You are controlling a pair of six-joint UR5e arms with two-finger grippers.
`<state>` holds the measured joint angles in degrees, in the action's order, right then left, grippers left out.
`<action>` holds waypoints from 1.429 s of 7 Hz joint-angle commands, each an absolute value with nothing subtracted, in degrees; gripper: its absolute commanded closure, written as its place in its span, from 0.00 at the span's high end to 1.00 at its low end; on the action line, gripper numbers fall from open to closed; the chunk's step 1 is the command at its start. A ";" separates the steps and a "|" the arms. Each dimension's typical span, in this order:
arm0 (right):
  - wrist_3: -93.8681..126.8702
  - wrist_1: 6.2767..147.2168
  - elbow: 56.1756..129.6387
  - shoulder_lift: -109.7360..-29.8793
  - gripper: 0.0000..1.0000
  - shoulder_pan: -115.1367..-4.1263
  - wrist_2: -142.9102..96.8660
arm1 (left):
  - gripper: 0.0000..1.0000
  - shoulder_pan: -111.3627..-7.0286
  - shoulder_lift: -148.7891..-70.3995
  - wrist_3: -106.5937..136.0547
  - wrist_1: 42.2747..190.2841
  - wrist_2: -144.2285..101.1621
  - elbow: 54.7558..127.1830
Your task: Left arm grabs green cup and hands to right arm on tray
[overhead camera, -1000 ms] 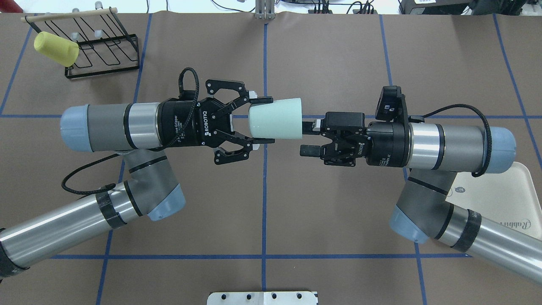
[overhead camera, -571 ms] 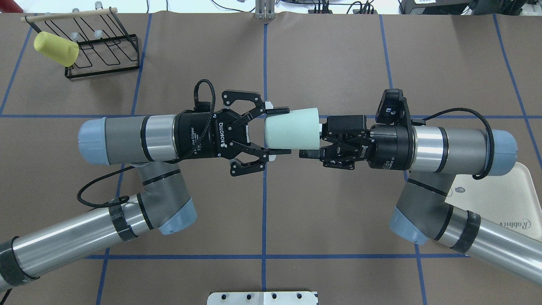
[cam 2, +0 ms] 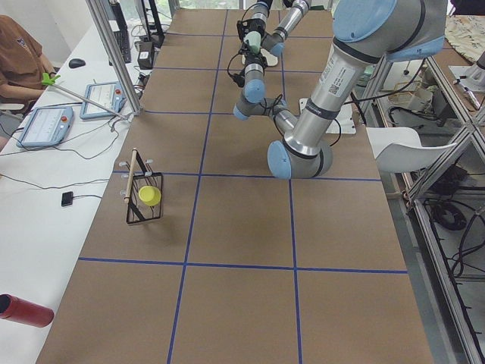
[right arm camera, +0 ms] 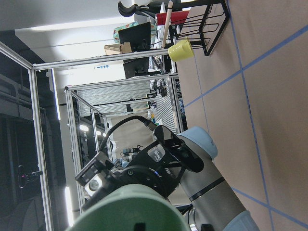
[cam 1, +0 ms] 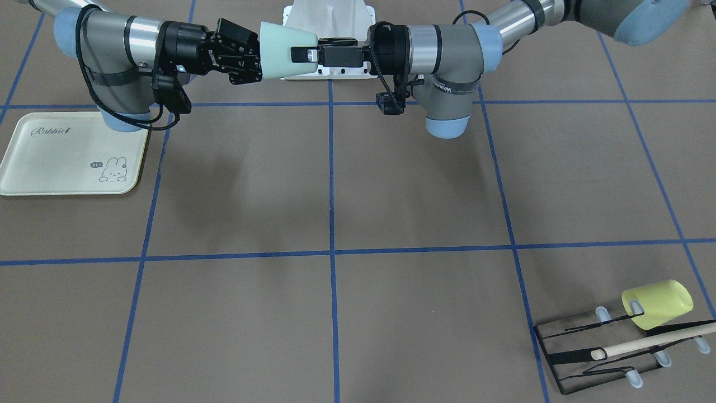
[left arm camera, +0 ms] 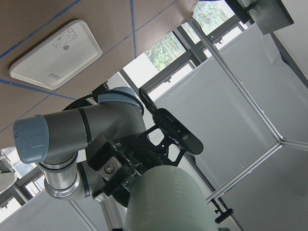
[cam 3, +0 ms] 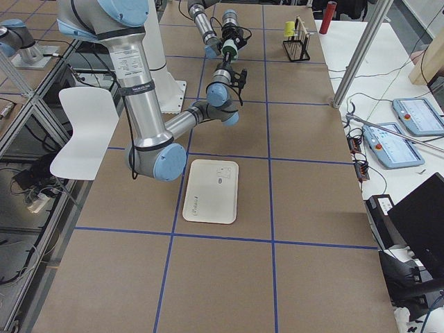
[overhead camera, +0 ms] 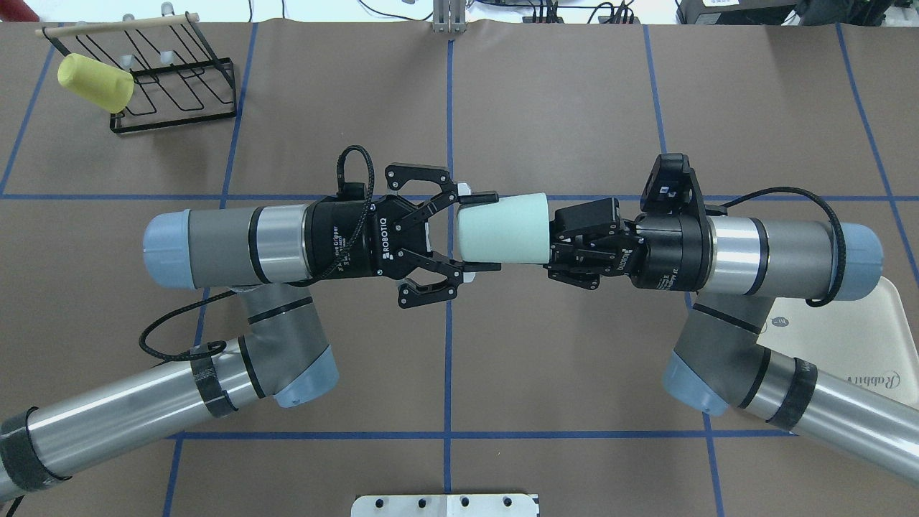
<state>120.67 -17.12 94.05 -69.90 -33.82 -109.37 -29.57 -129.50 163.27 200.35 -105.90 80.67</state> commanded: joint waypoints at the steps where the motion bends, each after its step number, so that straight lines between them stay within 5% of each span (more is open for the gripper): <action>1: 121.02 -17.40 94.04 -70.05 0.00 -33.84 -109.34 | 0.99 -29.44 -129.38 163.04 200.39 -105.91 80.77; 4: 124.17 -17.49 94.39 -70.14 0.00 -34.01 -109.34 | 1.00 -30.23 -125.63 162.95 200.39 -106.43 84.43; 7: 124.19 -19.69 94.40 -74.69 0.00 -36.72 -110.12 | 1.00 -44.77 -120.59 161.56 193.64 -124.48 88.68; 10: 116.77 -14.46 88.61 -76.20 0.00 -45.40 -123.33 | 1.00 -56.21 -115.25 134.38 182.48 -137.43 89.65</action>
<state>121.24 -17.75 90.76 -76.04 -41.55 -116.57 -51.51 -118.00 144.09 185.78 -132.96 89.42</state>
